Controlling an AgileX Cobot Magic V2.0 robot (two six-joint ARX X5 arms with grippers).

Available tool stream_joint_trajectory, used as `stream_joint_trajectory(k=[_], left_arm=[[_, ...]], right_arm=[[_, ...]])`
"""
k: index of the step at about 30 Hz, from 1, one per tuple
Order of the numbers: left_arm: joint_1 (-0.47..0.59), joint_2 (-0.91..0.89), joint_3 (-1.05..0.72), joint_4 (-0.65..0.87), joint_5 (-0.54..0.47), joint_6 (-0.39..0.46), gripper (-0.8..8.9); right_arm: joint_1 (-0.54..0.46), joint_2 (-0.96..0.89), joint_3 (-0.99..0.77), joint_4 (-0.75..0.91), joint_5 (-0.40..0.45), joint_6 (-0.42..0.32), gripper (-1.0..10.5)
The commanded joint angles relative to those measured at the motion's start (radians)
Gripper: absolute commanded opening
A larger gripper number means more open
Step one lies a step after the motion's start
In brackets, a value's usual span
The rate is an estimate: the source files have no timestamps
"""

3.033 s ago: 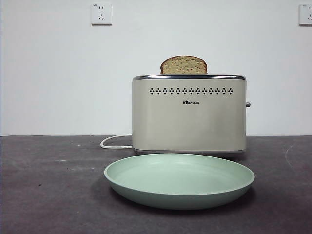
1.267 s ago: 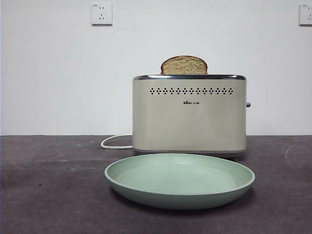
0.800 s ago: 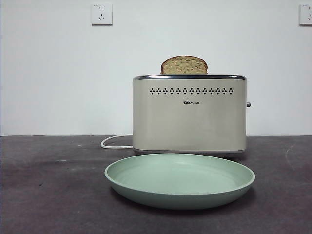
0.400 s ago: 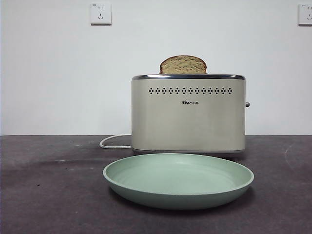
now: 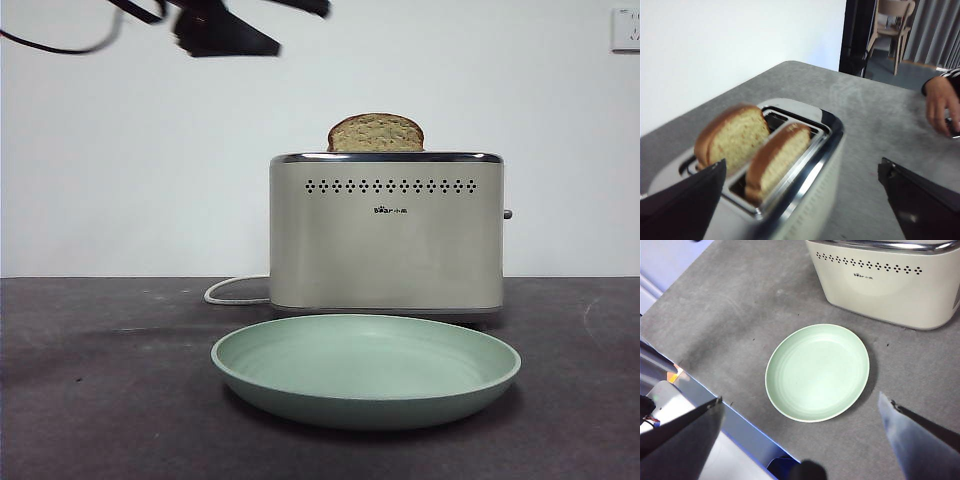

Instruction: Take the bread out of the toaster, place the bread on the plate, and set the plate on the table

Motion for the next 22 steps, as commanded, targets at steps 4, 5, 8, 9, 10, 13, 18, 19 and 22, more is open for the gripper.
stream_joint_trajectory(k=[4, 5, 8, 9, 10, 13, 18, 19, 22], left_arm=[[-0.021, 0.157, 0.116, 0.005, -0.042, 0.092, 5.93], [-0.024, 0.181, 0.132, 0.008, -0.048, 0.107, 5.92], [-0.03, 0.24, 0.162, 0.008, -0.065, 0.126, 5.92], [-0.03, 0.254, 0.169, 0.007, -0.064, 0.126, 5.92], [-0.031, 0.267, 0.171, 0.009, -0.064, 0.126, 5.92], [-0.04, 0.291, 0.171, 0.013, -0.066, 0.139, 5.82], [-0.057, 0.303, 0.171, 0.013, -0.066, 0.163, 3.58], [-0.061, 0.303, 0.171, 0.013, -0.066, 0.163, 2.9], [-0.065, 0.303, 0.171, 0.002, -0.064, 0.164, 0.57]], right_arm=[[0.001, 0.001, 0.001, 0.006, -0.002, -0.001, 6.3], [0.001, 0.001, 0.001, 0.006, -0.002, -0.001, 6.3], [0.001, 0.001, 0.001, 0.006, -0.002, 0.0, 6.3], [0.001, 0.001, 0.001, 0.006, -0.002, 0.0, 6.3], [0.001, 0.001, 0.001, 0.006, -0.001, 0.0, 6.3], [0.001, 0.005, 0.001, 0.006, -0.001, -0.001, 6.3], [0.001, 0.013, 0.001, 0.006, 0.0, 0.0, 6.3], [0.001, 0.016, 0.001, 0.006, -0.001, -0.001, 6.3], [0.001, 0.018, 0.001, 0.006, -0.001, 0.0, 6.3]])
